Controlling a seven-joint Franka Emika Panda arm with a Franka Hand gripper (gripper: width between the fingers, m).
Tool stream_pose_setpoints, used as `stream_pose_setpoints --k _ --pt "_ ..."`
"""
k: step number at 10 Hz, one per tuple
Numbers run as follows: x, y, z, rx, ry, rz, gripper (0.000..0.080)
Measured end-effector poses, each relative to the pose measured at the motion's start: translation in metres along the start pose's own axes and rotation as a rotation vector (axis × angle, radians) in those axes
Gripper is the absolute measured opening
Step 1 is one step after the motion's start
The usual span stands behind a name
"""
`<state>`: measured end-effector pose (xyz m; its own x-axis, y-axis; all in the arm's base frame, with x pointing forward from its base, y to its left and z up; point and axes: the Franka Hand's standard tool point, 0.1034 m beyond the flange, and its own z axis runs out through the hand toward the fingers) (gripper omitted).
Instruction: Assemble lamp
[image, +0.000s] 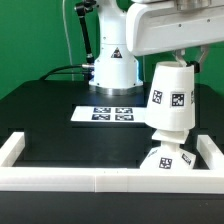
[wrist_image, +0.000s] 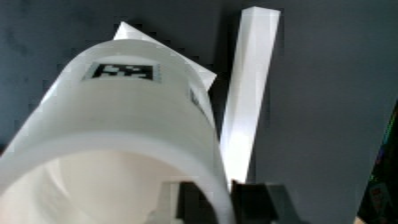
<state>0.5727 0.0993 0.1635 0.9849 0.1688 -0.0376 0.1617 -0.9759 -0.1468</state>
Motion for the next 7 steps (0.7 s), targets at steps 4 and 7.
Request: stream_pose_setpoints --k 4,7 --pt "-0.008 0.008 0.007 -0.003 -0.005 -0.007 0.0226" --pt "-0.019 0.018 0.005 -0.002 -0.009 -0.024 0.0578"
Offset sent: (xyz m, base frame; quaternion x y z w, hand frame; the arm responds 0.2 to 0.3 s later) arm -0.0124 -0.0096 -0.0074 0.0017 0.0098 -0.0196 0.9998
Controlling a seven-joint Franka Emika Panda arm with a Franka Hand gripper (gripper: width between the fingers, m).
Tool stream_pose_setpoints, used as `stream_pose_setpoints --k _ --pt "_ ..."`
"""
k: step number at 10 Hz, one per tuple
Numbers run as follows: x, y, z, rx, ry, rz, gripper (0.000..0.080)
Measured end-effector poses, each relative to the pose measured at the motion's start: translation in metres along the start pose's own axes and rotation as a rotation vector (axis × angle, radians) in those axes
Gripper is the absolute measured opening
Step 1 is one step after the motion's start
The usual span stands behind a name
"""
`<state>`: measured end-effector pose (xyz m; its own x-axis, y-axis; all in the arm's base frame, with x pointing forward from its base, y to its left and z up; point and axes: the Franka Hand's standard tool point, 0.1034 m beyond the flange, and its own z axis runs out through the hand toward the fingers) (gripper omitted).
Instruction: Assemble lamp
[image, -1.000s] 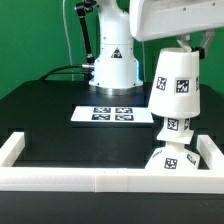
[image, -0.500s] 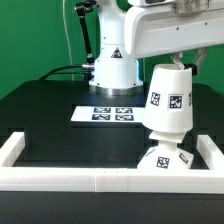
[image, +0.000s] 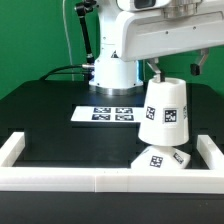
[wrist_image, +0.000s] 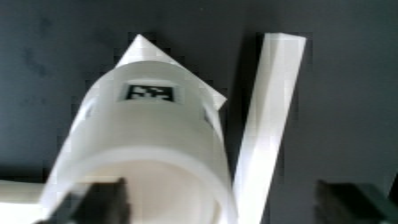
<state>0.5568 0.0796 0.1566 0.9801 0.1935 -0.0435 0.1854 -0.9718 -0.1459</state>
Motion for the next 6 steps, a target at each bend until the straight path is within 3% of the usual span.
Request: stream_pose_setpoints --k 1,3,5,6 --pt "-0.006 0.000 -0.005 -0.002 0.002 -0.001 0.0661" --pt "-0.022 -0.008 -0.020 -0.037 0.013 0.038 0.0692" --pt "-0.041 -0.026 -0.023 -0.112 0.063 0.072 0.0697" --pt "-0.053 -0.040 -0.017 -0.171 0.096 0.080 0.0698"
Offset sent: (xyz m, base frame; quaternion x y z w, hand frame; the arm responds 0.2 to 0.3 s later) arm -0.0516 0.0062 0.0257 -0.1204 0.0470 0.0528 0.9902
